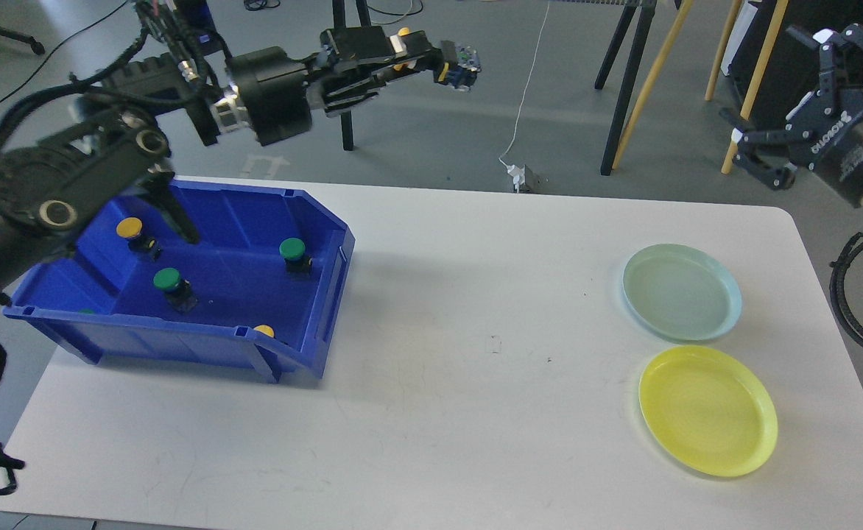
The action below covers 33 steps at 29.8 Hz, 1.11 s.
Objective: Pass button and place on color plate
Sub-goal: 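Lift the yellow button out of the bin toward the table center, then reach the right gripper to the left gripper and take the button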
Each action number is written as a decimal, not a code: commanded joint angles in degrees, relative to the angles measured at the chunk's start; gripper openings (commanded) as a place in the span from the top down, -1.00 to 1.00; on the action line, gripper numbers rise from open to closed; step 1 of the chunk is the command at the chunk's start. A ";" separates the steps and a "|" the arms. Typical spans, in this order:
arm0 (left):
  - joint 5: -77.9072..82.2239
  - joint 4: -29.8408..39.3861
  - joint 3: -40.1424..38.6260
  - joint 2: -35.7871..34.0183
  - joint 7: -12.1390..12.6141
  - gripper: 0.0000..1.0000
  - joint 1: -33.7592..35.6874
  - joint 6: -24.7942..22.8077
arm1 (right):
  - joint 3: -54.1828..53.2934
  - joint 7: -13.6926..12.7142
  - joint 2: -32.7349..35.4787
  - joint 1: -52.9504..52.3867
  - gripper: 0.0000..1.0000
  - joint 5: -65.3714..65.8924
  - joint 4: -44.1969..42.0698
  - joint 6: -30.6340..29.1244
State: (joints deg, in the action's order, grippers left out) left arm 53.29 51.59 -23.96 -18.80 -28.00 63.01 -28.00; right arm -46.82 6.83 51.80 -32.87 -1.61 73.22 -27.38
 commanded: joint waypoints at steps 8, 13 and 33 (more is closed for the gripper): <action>-0.90 -10.28 -0.29 15.20 0.00 0.97 -1.05 0.00 | 0.42 4.16 2.18 4.05 -1.00 7.32 12.39 -0.62; -0.90 -10.28 -0.29 15.20 0.00 0.97 -1.14 0.00 | 0.95 4.16 -0.73 3.43 -1.00 7.50 11.43 -0.57; -0.99 -10.37 -1.96 15.20 0.00 0.96 -1.84 0.00 | 13.34 3.98 -13.74 -10.28 -0.95 8.56 -0.79 -0.13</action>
State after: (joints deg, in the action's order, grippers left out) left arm 52.30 41.22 -25.72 -3.52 -28.00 61.51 -28.00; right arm -33.99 10.90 38.80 -42.65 6.95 72.73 -27.62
